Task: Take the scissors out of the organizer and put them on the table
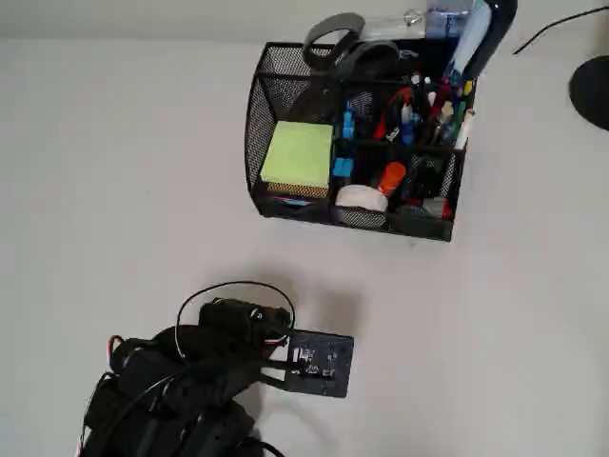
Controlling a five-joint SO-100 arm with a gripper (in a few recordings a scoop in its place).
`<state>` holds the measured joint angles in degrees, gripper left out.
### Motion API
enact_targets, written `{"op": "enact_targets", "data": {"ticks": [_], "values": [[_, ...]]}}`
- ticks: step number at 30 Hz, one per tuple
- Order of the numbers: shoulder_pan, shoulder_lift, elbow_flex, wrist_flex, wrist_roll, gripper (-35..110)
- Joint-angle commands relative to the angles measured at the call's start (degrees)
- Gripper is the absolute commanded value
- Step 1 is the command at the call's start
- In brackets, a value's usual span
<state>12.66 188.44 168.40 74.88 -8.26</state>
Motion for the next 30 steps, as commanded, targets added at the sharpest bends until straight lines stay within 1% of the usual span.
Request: {"op": "enact_targets", "data": {"ticks": [1, 9, 27, 30], "values": [[-3.7, -0.2, 1.5, 0.7, -2.3, 0], [-5.5, -0.2, 1.5, 0.7, -3.1, 0], [-7.6, -0.1, 1.5, 0.7, -0.4, 0], [-7.7, 0.0, 1.8, -1.5, -0.2, 0]]}}
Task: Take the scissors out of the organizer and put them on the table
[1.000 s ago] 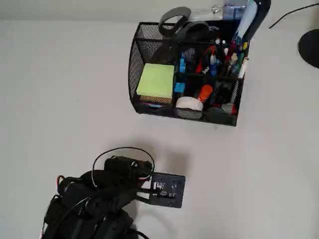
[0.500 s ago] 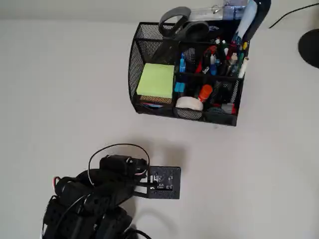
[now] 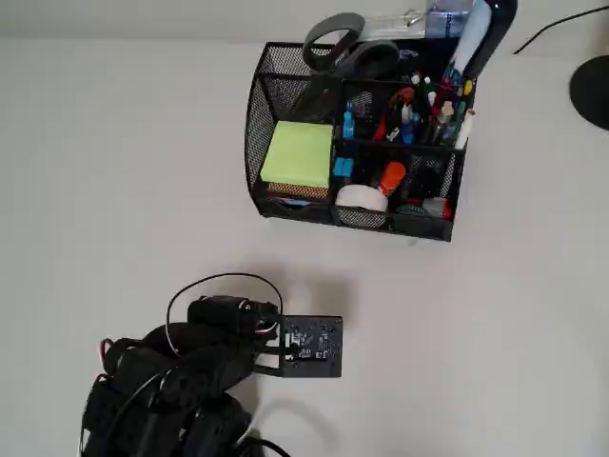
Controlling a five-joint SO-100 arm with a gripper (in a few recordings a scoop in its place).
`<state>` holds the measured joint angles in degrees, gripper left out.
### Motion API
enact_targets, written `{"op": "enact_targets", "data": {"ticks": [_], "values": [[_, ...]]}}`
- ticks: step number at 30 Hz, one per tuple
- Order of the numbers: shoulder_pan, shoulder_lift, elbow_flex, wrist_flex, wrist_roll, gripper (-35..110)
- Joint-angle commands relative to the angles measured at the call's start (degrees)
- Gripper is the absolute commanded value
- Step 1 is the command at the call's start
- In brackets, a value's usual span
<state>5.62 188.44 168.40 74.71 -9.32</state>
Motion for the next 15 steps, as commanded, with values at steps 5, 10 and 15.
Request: {"op": "enact_targets", "data": {"ticks": [5, 10, 15], "values": [[0.4, 0.0, 0.0, -8.0, 0.8, 0], [-4.0, 0.0, -12.0, -10.0, -9.5, 0], [-5.7, -8.4, -27.3, -17.3, -5.0, 0]]}}
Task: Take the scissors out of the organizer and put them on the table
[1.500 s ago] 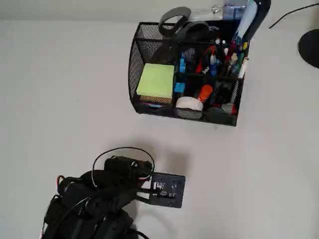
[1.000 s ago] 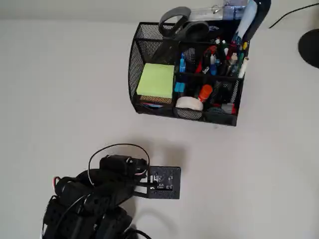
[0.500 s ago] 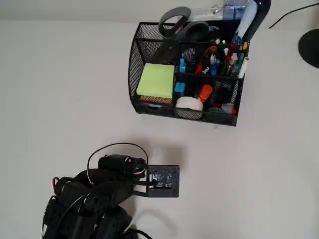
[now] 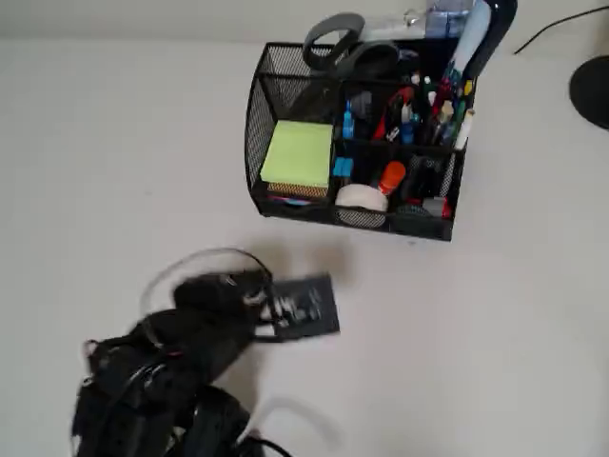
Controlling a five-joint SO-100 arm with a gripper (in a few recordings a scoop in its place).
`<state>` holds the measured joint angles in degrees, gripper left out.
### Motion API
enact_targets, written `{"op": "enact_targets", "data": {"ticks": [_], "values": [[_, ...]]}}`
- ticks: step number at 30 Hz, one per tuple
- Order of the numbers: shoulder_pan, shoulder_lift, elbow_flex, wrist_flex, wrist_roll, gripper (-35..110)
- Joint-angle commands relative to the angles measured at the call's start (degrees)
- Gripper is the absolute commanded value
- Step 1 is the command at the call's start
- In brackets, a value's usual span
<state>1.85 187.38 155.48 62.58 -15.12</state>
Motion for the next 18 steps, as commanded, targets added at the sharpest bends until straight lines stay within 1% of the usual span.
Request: {"op": "enact_targets", "data": {"ticks": [1, 3, 6, 8, 10, 11, 15, 18], "values": [[-2.2, -13.2, -18.8, -6.0, 1.8, 1], [-2.5, -24.9, -27.4, -7.5, 3.0, 3], [-3.0, -37.4, -37.5, -11.2, 3.7, 8], [-3.2, -44.4, -43.6, -13.1, 4.2, 20], [-3.1, -51.1, -49.3, -14.3, 4.7, 25], [-2.9, -53.7, -51.6, -15.1, 5.0, 31], [-2.1, -62.4, -58.6, -19.2, 5.4, 36], [-1.1, -67.4, -61.6, -23.1, 6.0, 36]]}}
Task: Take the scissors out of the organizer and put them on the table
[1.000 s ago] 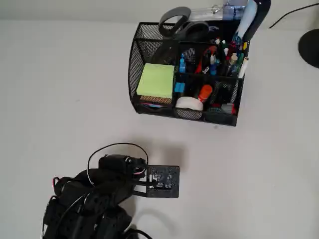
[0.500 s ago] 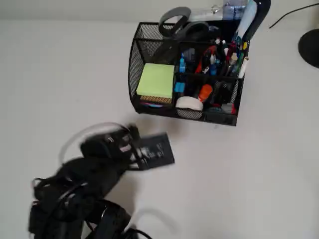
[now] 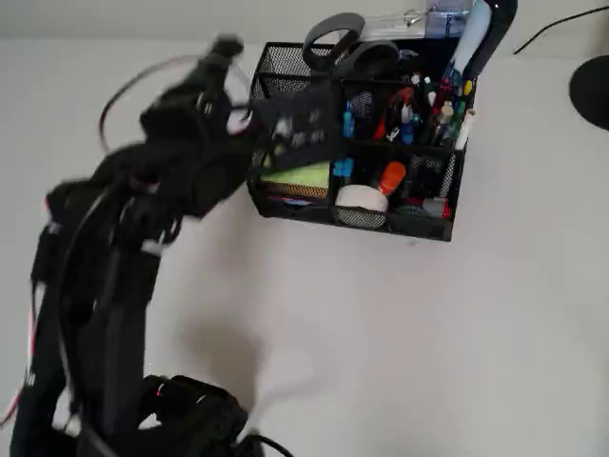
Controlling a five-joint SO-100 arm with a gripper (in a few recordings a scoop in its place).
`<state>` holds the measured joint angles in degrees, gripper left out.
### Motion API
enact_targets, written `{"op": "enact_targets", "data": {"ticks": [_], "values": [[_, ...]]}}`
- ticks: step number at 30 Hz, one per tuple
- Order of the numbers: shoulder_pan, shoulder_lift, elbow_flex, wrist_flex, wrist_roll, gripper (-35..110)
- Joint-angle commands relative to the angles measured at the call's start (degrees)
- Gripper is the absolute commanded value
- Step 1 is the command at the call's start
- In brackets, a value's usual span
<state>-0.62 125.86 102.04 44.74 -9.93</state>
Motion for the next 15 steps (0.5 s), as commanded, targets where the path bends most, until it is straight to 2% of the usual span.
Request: {"op": "enact_targets", "data": {"ticks": [1, 15], "values": [[1.7, -7.4, -9.1, -6.5, 1.1, 36], [5.3, -27.0, -25.6, -10.4, 2.3, 36]]}}
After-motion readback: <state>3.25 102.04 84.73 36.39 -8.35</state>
